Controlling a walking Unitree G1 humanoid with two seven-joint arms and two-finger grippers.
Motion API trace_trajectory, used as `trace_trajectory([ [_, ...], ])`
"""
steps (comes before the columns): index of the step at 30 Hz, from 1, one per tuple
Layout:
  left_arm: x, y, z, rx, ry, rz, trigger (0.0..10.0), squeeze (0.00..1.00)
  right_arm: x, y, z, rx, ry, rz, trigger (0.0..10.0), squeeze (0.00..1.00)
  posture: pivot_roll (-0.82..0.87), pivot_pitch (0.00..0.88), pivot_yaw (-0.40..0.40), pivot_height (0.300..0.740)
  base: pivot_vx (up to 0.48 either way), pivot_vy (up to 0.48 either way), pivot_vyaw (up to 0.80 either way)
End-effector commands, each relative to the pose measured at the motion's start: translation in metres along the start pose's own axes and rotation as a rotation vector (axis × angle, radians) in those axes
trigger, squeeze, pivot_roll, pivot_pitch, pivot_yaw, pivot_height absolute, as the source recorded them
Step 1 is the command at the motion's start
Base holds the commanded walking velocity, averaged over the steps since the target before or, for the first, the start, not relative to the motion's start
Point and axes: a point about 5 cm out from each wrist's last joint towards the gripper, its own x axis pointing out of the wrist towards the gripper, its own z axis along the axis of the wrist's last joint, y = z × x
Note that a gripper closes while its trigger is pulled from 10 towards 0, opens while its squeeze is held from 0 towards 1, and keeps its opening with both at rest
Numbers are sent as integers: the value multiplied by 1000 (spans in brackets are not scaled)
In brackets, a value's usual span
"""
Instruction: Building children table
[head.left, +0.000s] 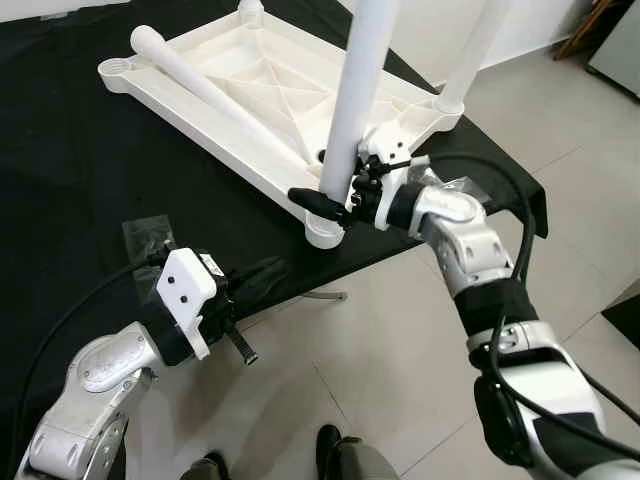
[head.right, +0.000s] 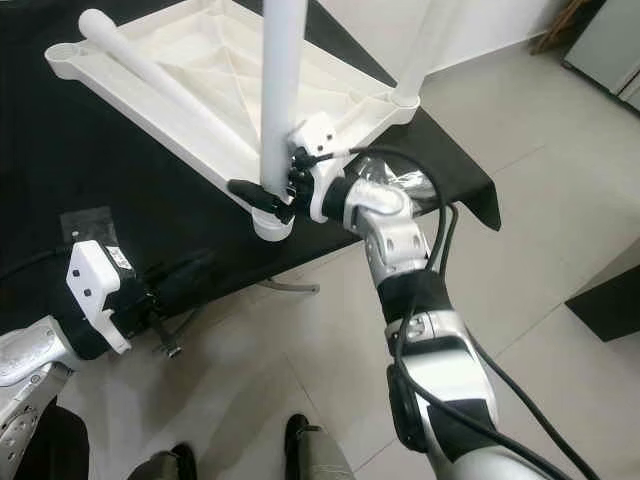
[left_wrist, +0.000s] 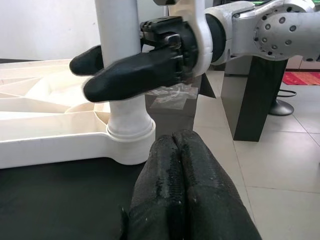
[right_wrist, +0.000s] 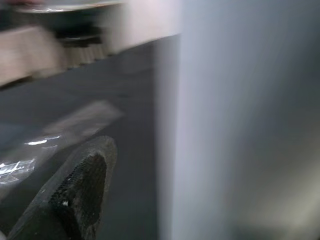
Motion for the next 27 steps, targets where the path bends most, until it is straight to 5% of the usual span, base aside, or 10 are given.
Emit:
trace_trajectory([
  [1, -2, -4, -3, -9, 7, -4, 10000, 0, -1, 5, -3, 9, 19, 140, 10000, 0, 54, 278, -130, 740, 0, 0, 0],
  [3, -2, -4, -2, -9, 6, -4, 10000, 0, -2, 5, -2, 5, 35, 215, 10000, 0, 54, 280, -129, 740, 0, 0, 0],
  [4, -2, -4, -2, -10, 6, -4, 10000, 0, -3, 5, -2, 9, 36, 230, 8000, 0, 54, 280, -129, 740, 0, 0, 0],
  [5, -2, -4, -2, -10, 6, -4, 10000, 0, -3, 5, -2, 9, 36, 230, 8000, 0, 54, 280, -129, 740, 0, 0, 0],
  [6, -2, -4, -2, -10, 6, -4, 10000, 0, -3, 2, -1, 14, 30, 249, 0, 0, 56, 282, -128, 740, 0, 0, 0],
  [16, -3, -4, -2, -11, 7, -4, 10000, 0, -15, -8, -7, 26, 47, 218, 0, 0, 65, 286, -115, 740, 0, 0, 0],
  [23, -3, -4, -1, -10, 9, -5, 10000, 0, -35, -17, -27, 11, 145, -21, 0, 0, 73, 298, -118, 740, 0, 0, 0],
  [25, -5, -3, -1, -11, 10, -5, 10000, 0, -44, -12, -52, 93, 208, -212, 0, 0, 64, 307, -120, 740, 0, 0, 0],
  [26, -5, -3, -1, -11, 10, -5, 10000, 0, -44, -12, -52, 93, 208, -212, 0, 0, 64, 307, -120, 740, 0, 0, 0],
  [27, -6, -3, -1, -12, 16, -9, 10000, 0, -53, -10, -80, 187, 283, -648, 0, 0, 65, 314, -115, 740, 0, 0, 0],
])
